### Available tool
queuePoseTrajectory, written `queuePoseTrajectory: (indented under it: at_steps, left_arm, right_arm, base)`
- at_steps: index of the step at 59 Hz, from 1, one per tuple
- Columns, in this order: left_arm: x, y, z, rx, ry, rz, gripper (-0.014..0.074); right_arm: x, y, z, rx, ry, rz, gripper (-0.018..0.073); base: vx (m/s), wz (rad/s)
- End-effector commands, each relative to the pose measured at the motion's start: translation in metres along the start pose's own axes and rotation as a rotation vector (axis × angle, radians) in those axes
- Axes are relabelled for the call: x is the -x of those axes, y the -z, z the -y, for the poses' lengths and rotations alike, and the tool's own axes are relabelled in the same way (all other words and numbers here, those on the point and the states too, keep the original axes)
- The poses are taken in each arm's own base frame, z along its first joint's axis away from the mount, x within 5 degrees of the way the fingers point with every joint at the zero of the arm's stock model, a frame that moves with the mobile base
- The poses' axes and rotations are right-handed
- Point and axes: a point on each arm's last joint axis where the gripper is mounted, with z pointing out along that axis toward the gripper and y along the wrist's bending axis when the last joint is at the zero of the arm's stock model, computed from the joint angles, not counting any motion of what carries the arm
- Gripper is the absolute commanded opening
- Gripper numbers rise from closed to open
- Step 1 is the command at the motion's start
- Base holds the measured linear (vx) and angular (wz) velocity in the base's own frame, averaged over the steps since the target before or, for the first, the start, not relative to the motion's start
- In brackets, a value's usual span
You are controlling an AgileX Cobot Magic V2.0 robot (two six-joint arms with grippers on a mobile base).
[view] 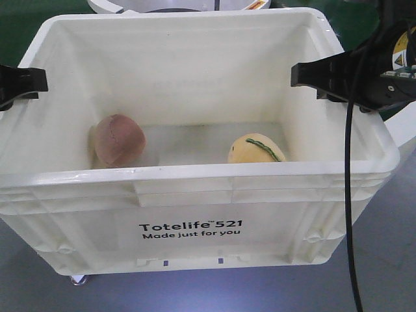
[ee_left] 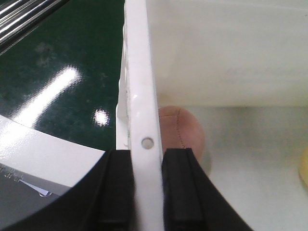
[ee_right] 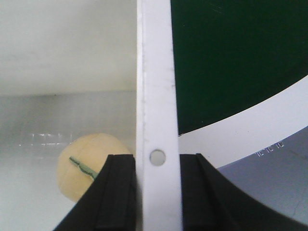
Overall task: Place moving items into box and shelve
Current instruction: 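Hold the tote with both grippers while the base drives away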
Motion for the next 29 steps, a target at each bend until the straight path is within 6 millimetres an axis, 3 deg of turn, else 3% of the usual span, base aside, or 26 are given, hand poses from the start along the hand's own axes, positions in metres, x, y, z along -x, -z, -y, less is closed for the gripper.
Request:
queuePoseTrajectory:
  at_steps: [1,29]
  left_arm:
    - [0.0206,0.0196,0.0007,-0.027,-0.039,0.179,0.0074]
    - [0.0206,0.0196,0.0007,-0.027,-0.039,0.179,0.0074]
  right_arm:
    - [0.0191,0.0236,0.0115,-0.022,0.028,0.186,0.0085]
    - [0.0191,0.0236,0.0115,-0.022,0.028,0.186,0.0085]
  base:
    - [0.00,0.00]
    - [0.00,0.00]
